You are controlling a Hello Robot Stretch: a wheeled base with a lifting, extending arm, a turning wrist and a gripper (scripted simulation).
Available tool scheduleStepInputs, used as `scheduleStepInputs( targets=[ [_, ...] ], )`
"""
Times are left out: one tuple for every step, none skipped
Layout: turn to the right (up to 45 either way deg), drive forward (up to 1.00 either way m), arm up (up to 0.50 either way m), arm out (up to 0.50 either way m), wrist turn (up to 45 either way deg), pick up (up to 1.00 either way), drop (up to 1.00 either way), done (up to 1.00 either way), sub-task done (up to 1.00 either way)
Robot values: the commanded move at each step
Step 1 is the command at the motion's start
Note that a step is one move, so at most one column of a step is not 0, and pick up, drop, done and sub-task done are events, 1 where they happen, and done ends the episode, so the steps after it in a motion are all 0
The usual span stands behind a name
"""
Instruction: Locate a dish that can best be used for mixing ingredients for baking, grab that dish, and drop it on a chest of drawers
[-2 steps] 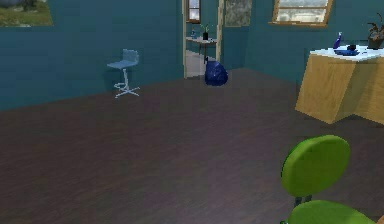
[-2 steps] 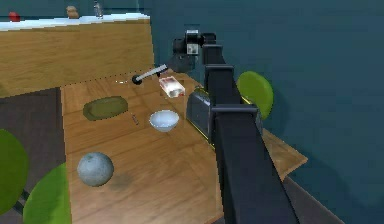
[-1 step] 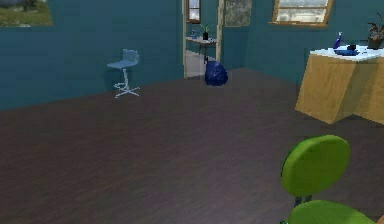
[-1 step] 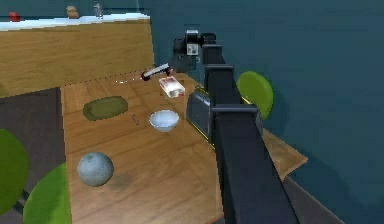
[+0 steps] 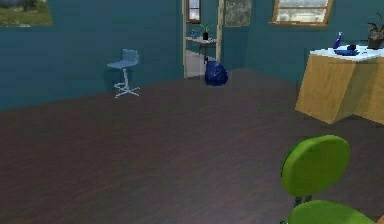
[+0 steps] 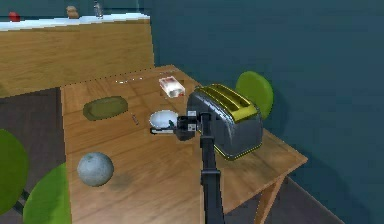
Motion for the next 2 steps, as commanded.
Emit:
scheduleStepInputs(
  targets=[
    [0.0, 0.0, 0.0, 0.0, 0.0, 1.0, 0.0, 0.0, 0.0],
    [0.0, 0.0, 0.1, 0.0, 0.0, 0.0, 0.0, 0.0, 0.0]
  ],
)
